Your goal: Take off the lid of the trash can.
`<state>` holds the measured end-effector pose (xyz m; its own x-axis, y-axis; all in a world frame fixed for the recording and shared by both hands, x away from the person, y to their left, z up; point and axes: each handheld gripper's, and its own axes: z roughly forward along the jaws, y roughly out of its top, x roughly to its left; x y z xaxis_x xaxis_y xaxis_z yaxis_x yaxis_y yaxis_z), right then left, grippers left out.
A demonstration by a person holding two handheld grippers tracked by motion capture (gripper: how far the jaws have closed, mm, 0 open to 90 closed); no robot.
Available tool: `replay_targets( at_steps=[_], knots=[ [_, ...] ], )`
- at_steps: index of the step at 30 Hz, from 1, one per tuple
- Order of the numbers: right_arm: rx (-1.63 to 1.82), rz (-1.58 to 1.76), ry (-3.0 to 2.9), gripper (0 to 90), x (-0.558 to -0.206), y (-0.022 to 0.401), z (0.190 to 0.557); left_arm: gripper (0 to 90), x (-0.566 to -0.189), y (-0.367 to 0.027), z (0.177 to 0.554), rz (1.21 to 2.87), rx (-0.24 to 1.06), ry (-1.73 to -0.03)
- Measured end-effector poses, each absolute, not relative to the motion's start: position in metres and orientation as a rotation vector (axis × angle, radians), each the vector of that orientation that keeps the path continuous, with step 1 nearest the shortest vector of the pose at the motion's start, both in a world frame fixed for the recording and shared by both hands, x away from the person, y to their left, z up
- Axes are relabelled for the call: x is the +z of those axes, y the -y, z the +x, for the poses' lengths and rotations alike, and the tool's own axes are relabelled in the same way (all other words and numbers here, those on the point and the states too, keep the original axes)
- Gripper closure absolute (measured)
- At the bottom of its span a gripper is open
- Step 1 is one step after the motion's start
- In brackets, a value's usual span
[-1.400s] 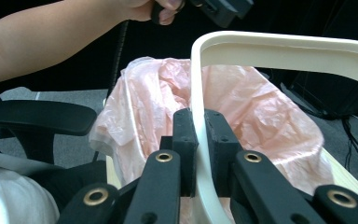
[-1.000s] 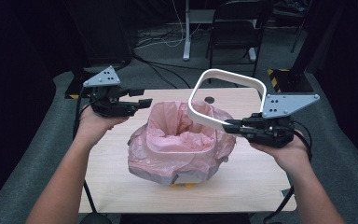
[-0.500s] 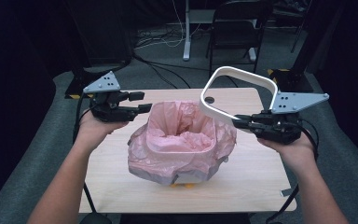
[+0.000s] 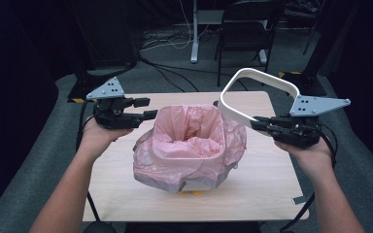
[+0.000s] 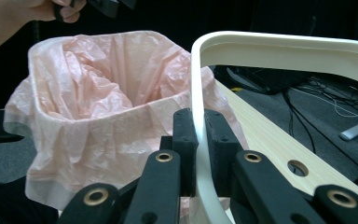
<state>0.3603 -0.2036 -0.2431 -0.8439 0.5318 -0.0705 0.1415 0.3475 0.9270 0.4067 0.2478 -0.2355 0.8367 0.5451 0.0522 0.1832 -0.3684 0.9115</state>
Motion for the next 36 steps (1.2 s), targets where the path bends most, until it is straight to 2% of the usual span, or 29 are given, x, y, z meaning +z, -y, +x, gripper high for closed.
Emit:
replay_targets(
  at_steps=[14,36],
  knots=[
    [1.463,0.673,-2.214,83.9,-0.257,0.214,0.368,48.7,-0.241,-0.251,0.403,1.939,0.414,-0.541],
    [1.412,0.822,-2.183,83.8,-0.301,0.225,0.38,48.5,-0.248,-0.251,0.393,1.93,0.388,-0.515]
  ],
)
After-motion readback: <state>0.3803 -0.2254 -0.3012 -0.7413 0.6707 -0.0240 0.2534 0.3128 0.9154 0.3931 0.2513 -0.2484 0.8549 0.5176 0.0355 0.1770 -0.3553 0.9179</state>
